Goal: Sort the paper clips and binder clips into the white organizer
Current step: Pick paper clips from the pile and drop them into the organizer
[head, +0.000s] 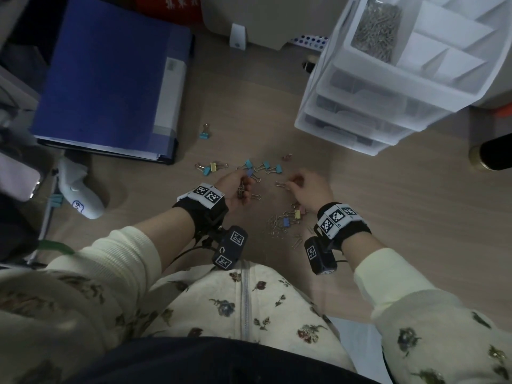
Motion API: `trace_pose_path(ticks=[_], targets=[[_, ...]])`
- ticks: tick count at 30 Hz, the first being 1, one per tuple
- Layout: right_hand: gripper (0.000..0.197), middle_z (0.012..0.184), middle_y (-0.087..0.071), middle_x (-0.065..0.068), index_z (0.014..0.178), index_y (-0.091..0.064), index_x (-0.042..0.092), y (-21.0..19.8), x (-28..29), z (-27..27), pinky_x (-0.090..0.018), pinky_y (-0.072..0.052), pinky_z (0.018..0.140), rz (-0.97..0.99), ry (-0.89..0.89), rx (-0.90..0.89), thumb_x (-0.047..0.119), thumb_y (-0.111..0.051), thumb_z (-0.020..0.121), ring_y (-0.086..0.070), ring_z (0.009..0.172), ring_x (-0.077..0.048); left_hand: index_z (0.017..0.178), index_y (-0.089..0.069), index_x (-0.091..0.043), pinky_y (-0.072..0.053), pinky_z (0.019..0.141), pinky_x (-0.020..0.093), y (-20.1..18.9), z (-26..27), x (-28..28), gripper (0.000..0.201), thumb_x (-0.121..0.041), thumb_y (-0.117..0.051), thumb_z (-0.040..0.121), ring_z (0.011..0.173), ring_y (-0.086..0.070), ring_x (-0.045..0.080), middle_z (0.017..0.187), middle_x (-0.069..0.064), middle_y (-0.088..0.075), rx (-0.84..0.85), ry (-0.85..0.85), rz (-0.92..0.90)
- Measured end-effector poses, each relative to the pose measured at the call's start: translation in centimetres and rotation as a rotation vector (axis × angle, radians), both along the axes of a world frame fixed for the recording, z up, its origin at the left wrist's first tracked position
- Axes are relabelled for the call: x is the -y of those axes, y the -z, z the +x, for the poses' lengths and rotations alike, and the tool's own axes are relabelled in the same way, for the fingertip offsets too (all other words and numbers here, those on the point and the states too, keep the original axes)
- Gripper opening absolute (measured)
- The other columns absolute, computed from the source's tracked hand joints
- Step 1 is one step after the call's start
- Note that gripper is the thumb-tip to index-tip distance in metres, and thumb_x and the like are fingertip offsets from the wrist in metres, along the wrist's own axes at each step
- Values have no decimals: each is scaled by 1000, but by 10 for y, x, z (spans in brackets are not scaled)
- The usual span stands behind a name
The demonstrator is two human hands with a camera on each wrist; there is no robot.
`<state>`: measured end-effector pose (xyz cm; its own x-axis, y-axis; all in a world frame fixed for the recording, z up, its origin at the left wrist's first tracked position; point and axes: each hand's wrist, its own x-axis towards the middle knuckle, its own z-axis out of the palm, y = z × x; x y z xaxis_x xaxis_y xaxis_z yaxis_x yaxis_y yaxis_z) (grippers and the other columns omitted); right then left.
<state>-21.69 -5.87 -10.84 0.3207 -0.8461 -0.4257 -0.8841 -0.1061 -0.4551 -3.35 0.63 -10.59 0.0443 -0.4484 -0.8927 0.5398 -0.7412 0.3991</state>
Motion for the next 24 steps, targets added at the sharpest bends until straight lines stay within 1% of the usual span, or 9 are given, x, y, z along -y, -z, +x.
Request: trace_pose_path(ticks=[2,4,6,8,12,16,18,21,24], targets=[[24,111,-65,3,114,-62,20,-4,0,4,-32,-49,87,6,32,123,28,-55,92,-60,100,-17,68,-53,-13,-34,40,16,1,0,1,30,-28,-50,94,50,-35,9,62,-1,-42,0,-2,2],[25,109,-65,2,117,-61,18,-7,0,4,-34,-48,90,-12,60,188,22,-52,94,-59,98,-16,68,-54,-13,-35,39,16,1,1,1,30,-28,-49,94,50,-35,9,62,-1,-43,-2,-5,4],[25,109,-65,0,116,-62,16,-9,-1,-3,-29,-45,91,-34,57,184,18,-53,93,-58,99,-16,68,-54,-13,-35,38,15,2,1,1,29,-27,-50,94,50,-36,9,62,-2,-43,-7,-7,12],[24,113,-63,-2,113,-64,16,-8,-3,-15,-30,-44,92,-47,-10,115,23,-55,92,-57,105,-18,69,-53,-14,-35,37,15,1,1,2,28,-28,-52,93,50,-36,9,62,-2,-43,-14,-9,17],[33,104,-52,3,111,-63,18,-10,-19,-32,-31,-43,84,31,-155,45,39,-65,85,-51,96,-14,70,-54,-13,-35,38,16,0,-1,1,27,-29,-52,92,50,-36,9,62,-2,-43,-11,-8,19],[48,111,-48,6,118,-59,24,-10,-34,-34,-25,-41,85,120,-304,23,41,-74,76,-52,101,-11,71,-53,-12,-36,40,16,-4,-7,-2,30,-30,-48,95,51,-37,8,63,-2,-44,19,8,-1],[46,114,-47,7,119,-58,26,-7,-40,-32,-25,-37,78,73,-375,-41,41,-72,78,-51,101,-11,70,-53,-13,-36,40,16,-5,-7,-4,32,-31,-48,96,51,-37,8,62,-2,-43,26,25,-16],[38,114,-51,1,114,-60,18,-7,-45,-27,-25,-25,73,13,-372,-49,35,-70,81,-50,103,-17,68,-53,-13,-35,39,15,-7,-6,-7,34,-33,-48,96,50,-36,9,62,-2,-43,22,26,-23],[29,109,-55,-5,104,-62,11,-7,-47,-25,-28,-20,73,1,-347,-18,28,-70,82,-50,104,-21,67,-52,-13,-34,40,15,-7,-6,-9,35,-33,-48,96,51,-36,9,61,-2,-42,25,20,-24]])
